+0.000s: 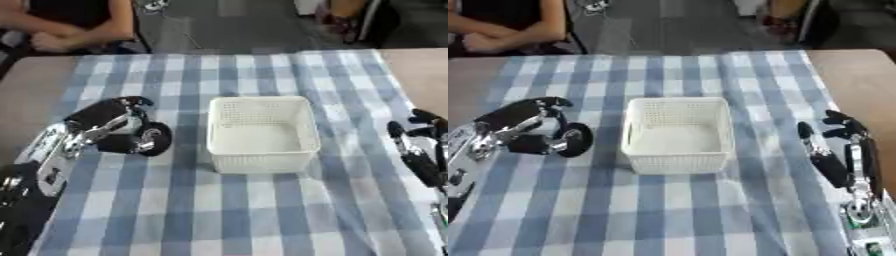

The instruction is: Pick up objects on the table and place them in the box.

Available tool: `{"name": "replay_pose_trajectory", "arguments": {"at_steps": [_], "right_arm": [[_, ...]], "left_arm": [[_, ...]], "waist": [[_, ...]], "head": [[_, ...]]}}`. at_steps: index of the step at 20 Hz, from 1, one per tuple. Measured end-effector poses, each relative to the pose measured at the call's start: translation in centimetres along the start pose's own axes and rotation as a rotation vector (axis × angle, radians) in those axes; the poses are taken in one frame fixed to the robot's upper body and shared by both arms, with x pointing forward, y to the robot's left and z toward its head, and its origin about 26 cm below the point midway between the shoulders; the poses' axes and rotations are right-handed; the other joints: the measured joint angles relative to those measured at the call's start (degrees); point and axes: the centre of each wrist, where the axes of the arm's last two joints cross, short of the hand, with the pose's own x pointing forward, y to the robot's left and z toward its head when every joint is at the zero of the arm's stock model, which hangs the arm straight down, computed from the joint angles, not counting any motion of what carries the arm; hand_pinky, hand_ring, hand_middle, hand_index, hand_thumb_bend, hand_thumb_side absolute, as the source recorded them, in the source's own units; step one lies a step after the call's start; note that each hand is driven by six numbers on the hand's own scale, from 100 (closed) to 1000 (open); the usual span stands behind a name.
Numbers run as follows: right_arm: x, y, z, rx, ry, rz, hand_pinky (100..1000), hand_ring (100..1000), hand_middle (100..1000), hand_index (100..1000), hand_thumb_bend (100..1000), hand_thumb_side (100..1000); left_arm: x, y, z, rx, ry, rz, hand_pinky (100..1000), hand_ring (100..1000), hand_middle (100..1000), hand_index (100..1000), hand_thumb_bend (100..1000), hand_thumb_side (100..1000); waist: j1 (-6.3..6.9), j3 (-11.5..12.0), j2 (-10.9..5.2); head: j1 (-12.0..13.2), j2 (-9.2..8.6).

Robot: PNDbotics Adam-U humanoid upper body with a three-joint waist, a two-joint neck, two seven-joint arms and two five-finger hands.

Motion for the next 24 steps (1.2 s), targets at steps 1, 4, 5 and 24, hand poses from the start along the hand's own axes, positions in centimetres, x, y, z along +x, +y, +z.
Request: {"name": "replay_pose_trajectory", "arguments": {"at_steps": [1, 4, 5, 24], "right_arm": [[0.0, 0.0, 0.0, 0.000, 0.001, 0.000, 774, 610, 689, 835, 591, 795], [0.0, 0.0, 0.0, 0.001, 0.000, 0.000, 774, 610, 689, 835, 591, 795], [0.0, 0.0, 0.0, 0.002, -0.001, 0.000, 774, 610, 689, 835, 591, 795], [0.0, 0.0, 0.0, 0.006, -0.004, -0.007, 774, 610, 689, 835, 591, 794]], "left_arm": [[0.0, 0.0, 0.0, -0.002, -0.001, 0.000, 876, 921, 901, 641, 1000, 952], [0.2, -0.4, -0.2, -0.010, -0.004, 0.007, 876, 921, 901, 640, 1000, 949], [0.1, -0.5, -0.2, -0.013, -0.003, 0.007, 876, 921, 901, 640, 1000, 950], [-0.6, -3.4, -1.3, -0.088, 0.052, 0.021, 875, 914, 895, 637, 1000, 938]], "waist": [[0.00, 0.0, 0.00], [0.00, 0.0, 0.00], [0.00, -0.1, 0.00], [-0.34, -0.3, 0.03]], "head": [[0.0, 0.00], [0.0, 0.00], [0.0, 0.00], [0.1, 0.00]]}}
